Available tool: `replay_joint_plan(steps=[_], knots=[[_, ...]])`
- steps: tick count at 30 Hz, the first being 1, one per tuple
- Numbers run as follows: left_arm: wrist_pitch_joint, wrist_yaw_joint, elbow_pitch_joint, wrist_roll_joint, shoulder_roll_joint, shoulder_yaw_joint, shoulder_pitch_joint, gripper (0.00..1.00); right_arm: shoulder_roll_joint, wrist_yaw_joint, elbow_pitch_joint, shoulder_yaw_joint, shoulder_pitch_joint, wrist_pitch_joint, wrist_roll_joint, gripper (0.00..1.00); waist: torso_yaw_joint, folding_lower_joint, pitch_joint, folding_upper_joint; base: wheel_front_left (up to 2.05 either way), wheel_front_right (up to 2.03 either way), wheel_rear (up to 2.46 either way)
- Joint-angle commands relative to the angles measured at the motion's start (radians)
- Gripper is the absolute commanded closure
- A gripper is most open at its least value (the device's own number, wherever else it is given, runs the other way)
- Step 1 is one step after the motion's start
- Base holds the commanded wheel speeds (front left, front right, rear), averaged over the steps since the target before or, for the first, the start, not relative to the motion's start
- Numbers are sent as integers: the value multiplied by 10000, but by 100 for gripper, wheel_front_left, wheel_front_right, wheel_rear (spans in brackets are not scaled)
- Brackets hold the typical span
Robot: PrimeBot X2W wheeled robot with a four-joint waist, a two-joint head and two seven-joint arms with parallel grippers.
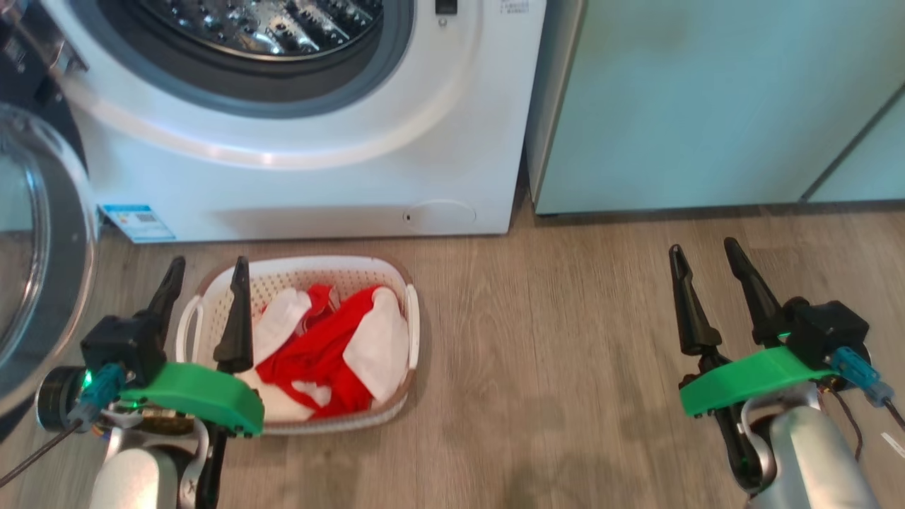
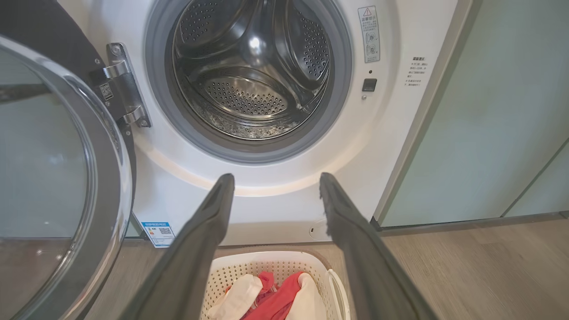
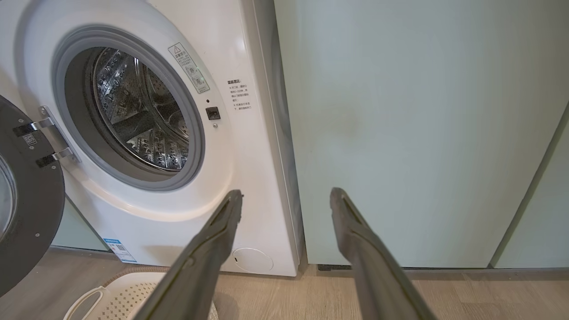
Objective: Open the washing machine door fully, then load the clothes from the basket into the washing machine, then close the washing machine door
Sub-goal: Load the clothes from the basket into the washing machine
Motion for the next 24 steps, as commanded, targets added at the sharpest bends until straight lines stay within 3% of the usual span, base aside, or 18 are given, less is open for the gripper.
replay_joint_plan(steps=[1, 10, 24], knots=[[-79, 58, -369, 15, 188, 256, -395, 0, 51, 0, -305, 187, -303, -100, 56, 0, -1, 0, 9, 0, 178, -178, 0], [-101, 87, -363, -8, 243, 168, -380, 0, 51, 0, -281, 224, -312, -109, 72, 0, 18, 0, 37, 0, 110, -110, 0], [-92, 158, -298, -77, 318, 74, -313, 0, 51, 0, -277, 251, -295, -119, 74, 0, 45, 0, 4, 0, 0, 0, 0]])
